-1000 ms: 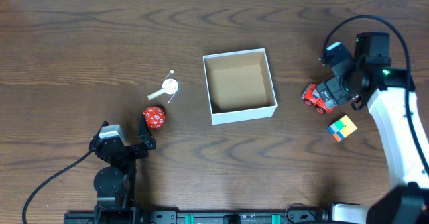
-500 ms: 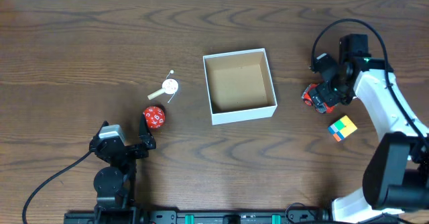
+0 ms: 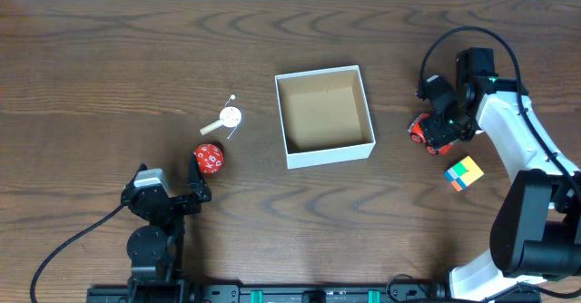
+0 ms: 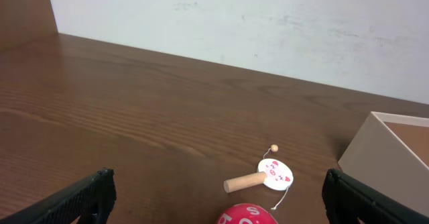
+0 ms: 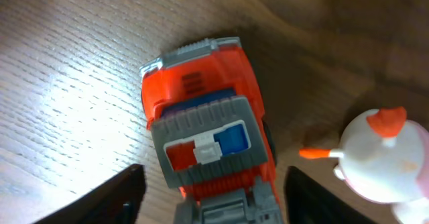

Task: Pack container
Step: 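Move the right gripper over the red toy fire truck, then close the right gripper on the fire truck and lift it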

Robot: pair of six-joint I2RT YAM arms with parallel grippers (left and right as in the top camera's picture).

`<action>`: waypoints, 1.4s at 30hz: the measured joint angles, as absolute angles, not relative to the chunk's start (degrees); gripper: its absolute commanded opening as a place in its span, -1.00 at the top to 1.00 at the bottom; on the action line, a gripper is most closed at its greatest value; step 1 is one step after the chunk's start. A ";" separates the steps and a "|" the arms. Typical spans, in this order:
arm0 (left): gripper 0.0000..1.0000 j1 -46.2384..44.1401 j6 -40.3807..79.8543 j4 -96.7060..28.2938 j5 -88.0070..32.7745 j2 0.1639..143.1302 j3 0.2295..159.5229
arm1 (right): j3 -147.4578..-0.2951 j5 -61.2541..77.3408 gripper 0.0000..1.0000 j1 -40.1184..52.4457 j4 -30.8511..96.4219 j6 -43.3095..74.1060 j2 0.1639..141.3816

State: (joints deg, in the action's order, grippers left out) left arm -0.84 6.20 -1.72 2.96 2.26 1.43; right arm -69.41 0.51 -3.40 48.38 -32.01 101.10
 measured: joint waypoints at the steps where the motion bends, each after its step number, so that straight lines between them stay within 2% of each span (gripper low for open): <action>1: -0.96 -0.84 6.20 -1.72 2.96 2.26 1.43 | -69.41 0.56 -0.19 -3.40 48.62 -31.99 101.10; 6: -0.96 -0.84 6.20 -1.72 2.96 2.26 1.43 | -69.41 0.82 -0.17 -3.40 49.45 -31.90 101.10; 11: -0.96 -0.84 6.20 -1.72 2.96 2.26 1.43 | -69.41 2.00 -0.41 -3.40 50.09 -30.70 101.10; 13: -0.96 -0.84 6.20 -1.72 2.96 2.26 1.43 | -69.41 2.26 -0.57 -3.40 50.19 -29.87 101.10; 21: -0.96 -0.84 6.20 -1.72 2.96 2.26 1.43 | -69.41 2.87 -0.70 -3.40 52.45 -25.45 101.10; 24: -0.96 -0.84 6.20 -1.72 2.96 2.26 1.43 | -69.38 2.94 -0.53 -3.40 52.27 -24.60 101.10; 28: -0.97 -0.84 6.20 -1.72 2.96 2.26 1.43 | -69.36 2.96 0.06 -3.40 52.25 -23.57 101.10; 36: -0.96 -0.84 6.20 -1.72 2.96 2.26 1.43 | -69.32 3.03 0.24 -3.40 52.62 -23.09 101.10; 42: -0.96 -0.84 6.20 -1.72 2.96 2.26 1.43 | -70.85 3.03 0.23 -3.11 54.41 -20.97 101.14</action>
State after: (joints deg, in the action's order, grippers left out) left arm -0.84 6.20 -1.72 2.96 2.26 1.43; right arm -70.85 3.03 -3.11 54.41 -20.97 101.14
